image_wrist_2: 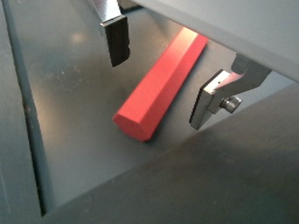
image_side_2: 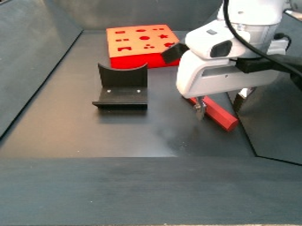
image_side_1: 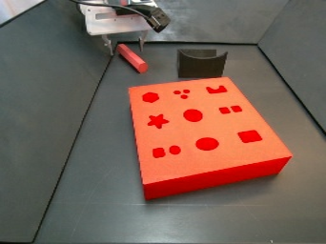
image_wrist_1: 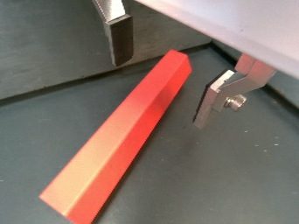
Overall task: Pick up the hexagon object. Move up. Place the hexagon object on the fixture. Regrasp the hexagon object. Move to above the board. Insert the hexagon object.
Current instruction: Pick up the hexagon object.
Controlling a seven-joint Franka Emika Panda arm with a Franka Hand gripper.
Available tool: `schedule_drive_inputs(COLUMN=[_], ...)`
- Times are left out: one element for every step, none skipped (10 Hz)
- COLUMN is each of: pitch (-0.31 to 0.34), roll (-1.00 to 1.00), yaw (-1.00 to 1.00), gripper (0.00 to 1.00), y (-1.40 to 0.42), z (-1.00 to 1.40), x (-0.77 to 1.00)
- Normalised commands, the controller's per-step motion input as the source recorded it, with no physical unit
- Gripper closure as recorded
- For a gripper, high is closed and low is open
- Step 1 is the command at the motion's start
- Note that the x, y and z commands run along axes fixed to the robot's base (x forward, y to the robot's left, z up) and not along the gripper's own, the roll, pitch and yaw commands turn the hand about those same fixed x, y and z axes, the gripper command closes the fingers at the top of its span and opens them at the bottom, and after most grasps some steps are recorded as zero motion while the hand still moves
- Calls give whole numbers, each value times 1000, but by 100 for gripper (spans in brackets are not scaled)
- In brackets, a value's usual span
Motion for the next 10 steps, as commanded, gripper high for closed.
schedule_drive_inputs(pitch=[-54,-44,-34,-37,0,0,-14,-23,-37,-47], roll=[-190,-200,-216,-226,-236,-234,-181,-103,-39,-20], yaw=[6,9,0,0,0,0,0,0,0,0], gripper=[0,0,0,0,0,0,0,0,0,0], y=[60,71,97,117,114,131,134,20,0,0], z=[-289,-303,-297,-280,-351,-323,-191,-71,-11,-37], x=[0,0,0,0,186,211,0,0,0,0])
